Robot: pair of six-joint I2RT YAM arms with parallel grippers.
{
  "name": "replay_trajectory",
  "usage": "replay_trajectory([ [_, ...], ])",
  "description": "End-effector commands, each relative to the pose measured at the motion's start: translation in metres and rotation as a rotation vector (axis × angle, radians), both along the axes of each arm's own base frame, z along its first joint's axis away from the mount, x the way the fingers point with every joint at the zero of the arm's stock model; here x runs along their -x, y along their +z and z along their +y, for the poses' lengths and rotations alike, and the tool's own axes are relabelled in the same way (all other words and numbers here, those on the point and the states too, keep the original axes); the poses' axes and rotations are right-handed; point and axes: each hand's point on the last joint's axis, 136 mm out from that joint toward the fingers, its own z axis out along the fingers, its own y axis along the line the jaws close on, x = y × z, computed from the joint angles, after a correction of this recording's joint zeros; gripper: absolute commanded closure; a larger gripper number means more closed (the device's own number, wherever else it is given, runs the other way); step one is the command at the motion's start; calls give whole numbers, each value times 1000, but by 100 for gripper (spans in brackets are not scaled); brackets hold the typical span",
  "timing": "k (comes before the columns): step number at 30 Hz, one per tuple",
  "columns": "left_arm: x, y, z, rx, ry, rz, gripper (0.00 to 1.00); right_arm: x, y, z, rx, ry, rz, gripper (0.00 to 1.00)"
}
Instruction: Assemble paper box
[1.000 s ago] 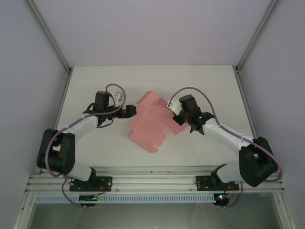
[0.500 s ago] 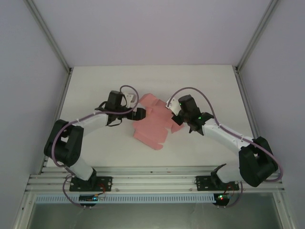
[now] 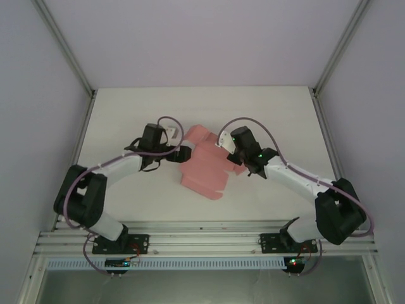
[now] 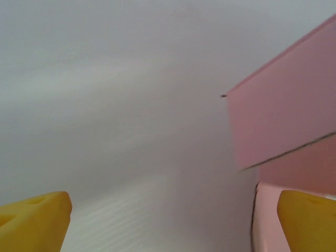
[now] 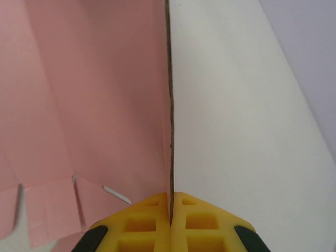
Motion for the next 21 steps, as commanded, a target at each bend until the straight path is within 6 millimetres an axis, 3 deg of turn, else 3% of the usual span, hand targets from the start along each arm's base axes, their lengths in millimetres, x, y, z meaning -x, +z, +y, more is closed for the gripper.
replay_trajectory([
  [1,8,15,21,20,43,-23,1,-11,14,-5,154,2,-68,100],
  [8,11,22,61,-27,168,-53,0,-25,8,12,372,42,-201,100],
  [13,-6,13,83,10,295,-14,0,-41,7,21,492,35,-348,100],
  [17,-25,4,93,45,352,23,0,-38,-4,34,533,101,-397,100],
  [21,-45,-4,86,50,329,39,0,-30,-10,42,524,130,-424,100],
])
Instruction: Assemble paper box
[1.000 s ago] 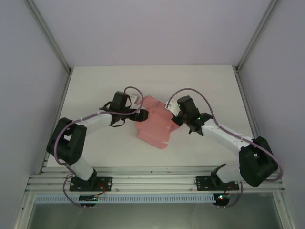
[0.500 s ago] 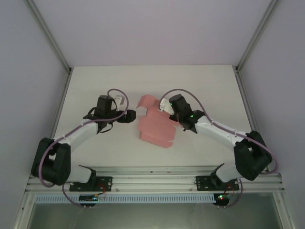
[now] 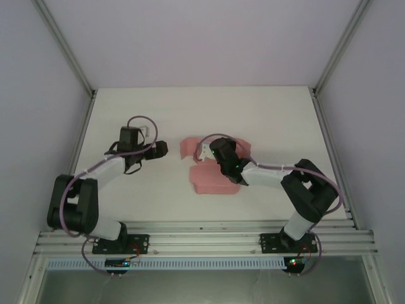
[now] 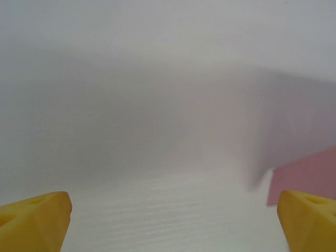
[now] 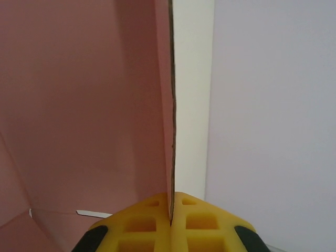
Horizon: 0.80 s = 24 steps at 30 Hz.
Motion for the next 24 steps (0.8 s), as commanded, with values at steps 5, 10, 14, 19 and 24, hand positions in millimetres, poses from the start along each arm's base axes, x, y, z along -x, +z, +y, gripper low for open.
replay_trajectory([
  [5,-46,9,-24,94,-50,-71,0,7,9,8,-18,26,-103,100],
  [10,-51,4,-57,183,-211,-78,0,11,6,5,-40,14,-101,100],
  [14,-30,0,-91,204,-388,-81,0,10,13,6,-79,3,-114,100],
  [19,-4,-6,-122,177,-509,-92,0,9,13,7,-99,-4,-106,100],
  [24,5,-17,-130,182,-505,-78,0,11,11,7,-132,-12,-106,100],
])
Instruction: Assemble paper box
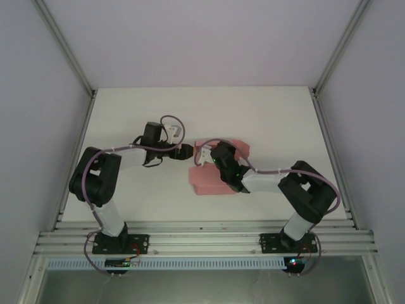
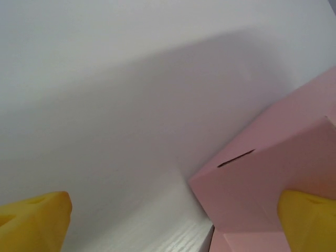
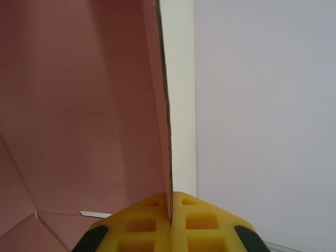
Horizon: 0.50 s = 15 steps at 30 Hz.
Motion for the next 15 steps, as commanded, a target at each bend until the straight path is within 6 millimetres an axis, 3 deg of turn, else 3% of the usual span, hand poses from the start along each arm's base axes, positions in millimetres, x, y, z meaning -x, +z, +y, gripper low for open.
replay_trajectory([
  [1,7,-7,-6,6,-30,-15,0,2,9,4,-86,-9,-23,100],
  [12,24,-17,6,-44,-14,-20,1,3,2,-1,-98,-21,6,100],
  [15,36,-13,6,-38,-60,-47,8,4,-1,-3,-100,-22,24,100],
])
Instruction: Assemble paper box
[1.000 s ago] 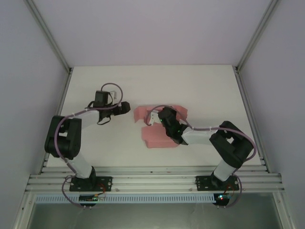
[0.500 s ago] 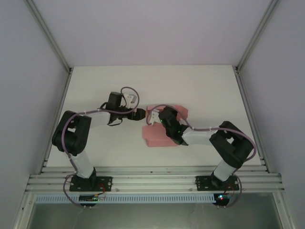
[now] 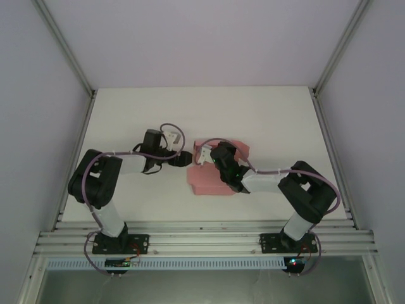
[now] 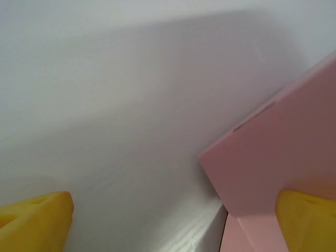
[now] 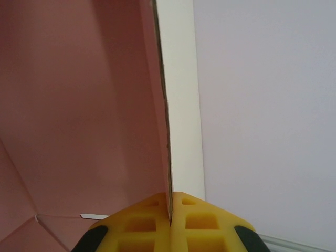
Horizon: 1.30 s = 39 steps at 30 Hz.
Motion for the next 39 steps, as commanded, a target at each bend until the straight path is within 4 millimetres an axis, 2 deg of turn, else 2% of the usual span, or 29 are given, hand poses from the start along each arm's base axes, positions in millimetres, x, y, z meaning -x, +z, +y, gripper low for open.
replay_trajectory([
  [1,18,6,-2,-3,-69,-26,11,3,1,-3,-52,-7,18,100],
  [3,22,11,-7,26,-106,-33,18,4,-1,-3,-53,-6,31,100],
  [5,23,19,-14,68,-133,-56,19,4,0,-3,-54,-7,30,100],
  [14,-9,45,-36,113,-152,-163,19,8,-2,2,-53,5,44,100],
  [18,-14,47,-45,80,-146,-201,20,11,-5,5,-62,2,52,100],
  [22,-23,43,-45,0,-81,-258,20,13,-8,8,-62,2,60,100],
  [25,-27,44,-42,-35,-44,-302,27,14,-9,8,-55,-2,61,100],
  [29,-31,45,-41,-69,-6,-349,30,16,-8,9,-71,-7,65,100],
  [32,-31,46,-48,-73,-24,-371,30,18,-9,12,-85,-4,80,100],
  [34,-22,50,-57,-36,-82,-378,25,19,-10,12,-86,-4,96,100],
  [39,-4,54,-66,27,-183,-373,26,20,-12,10,-92,-4,113,100],
])
